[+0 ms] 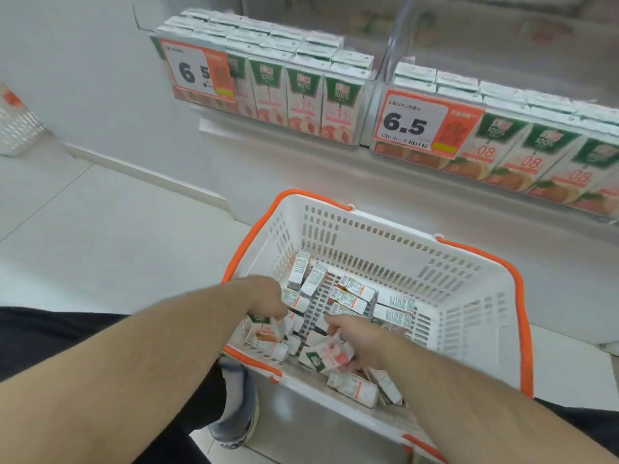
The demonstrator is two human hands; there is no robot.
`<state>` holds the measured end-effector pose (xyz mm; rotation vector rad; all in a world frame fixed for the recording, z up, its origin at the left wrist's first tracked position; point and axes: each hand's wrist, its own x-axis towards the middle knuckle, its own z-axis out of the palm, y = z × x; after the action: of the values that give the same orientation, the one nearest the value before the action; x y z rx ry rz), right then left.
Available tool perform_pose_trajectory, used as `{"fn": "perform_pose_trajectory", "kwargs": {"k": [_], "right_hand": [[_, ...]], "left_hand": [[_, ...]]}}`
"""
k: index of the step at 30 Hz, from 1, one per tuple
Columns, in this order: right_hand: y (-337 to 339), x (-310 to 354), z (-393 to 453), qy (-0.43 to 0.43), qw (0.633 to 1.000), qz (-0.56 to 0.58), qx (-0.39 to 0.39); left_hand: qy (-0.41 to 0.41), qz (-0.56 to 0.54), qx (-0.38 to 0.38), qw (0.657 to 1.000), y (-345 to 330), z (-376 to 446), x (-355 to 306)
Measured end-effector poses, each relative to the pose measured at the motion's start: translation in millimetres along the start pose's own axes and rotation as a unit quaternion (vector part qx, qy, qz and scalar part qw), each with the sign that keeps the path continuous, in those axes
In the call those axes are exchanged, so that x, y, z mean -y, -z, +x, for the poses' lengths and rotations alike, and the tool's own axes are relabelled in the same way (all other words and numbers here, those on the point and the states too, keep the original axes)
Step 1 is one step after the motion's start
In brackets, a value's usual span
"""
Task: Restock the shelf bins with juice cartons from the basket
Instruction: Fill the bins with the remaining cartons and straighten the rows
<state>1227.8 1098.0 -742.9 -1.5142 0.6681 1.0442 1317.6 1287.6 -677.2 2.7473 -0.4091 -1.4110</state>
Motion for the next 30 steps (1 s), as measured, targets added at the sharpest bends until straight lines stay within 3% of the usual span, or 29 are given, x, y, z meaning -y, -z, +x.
{"fn": "perform_pose_trajectory", "kwargs": {"k": [6, 13, 17, 21, 24, 30], "right_hand": [[65.3, 41.5, -52.7, 0.094, 0.978, 0.187, 0.003], [80.7, 106.3, -147.1, 0.237, 0.914, 0.328, 0.004], [78.4, 121.7, -171.0, 0.279, 0.875, 0.394, -0.020], [74.3, 127.1, -184.2, 0.317, 0.862, 0.395, 0.012], [72.2, 132.5, -191.0, 0.339, 0.869, 0.361, 0.022], [67.4, 153.3, -200.9, 0.371, 0.897, 0.239, -0.034]], "left_hand": [[-0.044, -0.266, -0.085, 0.959, 65.6, -26.8, -25.7], [-0.129, -0.435, -0.180, 0.873, 155.8, -77.9, -48.4], [-0.157, -0.521, -0.223, 0.809, 174.3, -95.2, -55.1], [-0.170, -0.571, -0.226, 0.770, 177.9, -107.1, -64.0], [-0.176, -0.591, -0.200, 0.762, 177.2, -107.6, -61.7], [-0.258, -0.513, -0.204, 0.793, 185.6, -112.1, -47.9]]}}
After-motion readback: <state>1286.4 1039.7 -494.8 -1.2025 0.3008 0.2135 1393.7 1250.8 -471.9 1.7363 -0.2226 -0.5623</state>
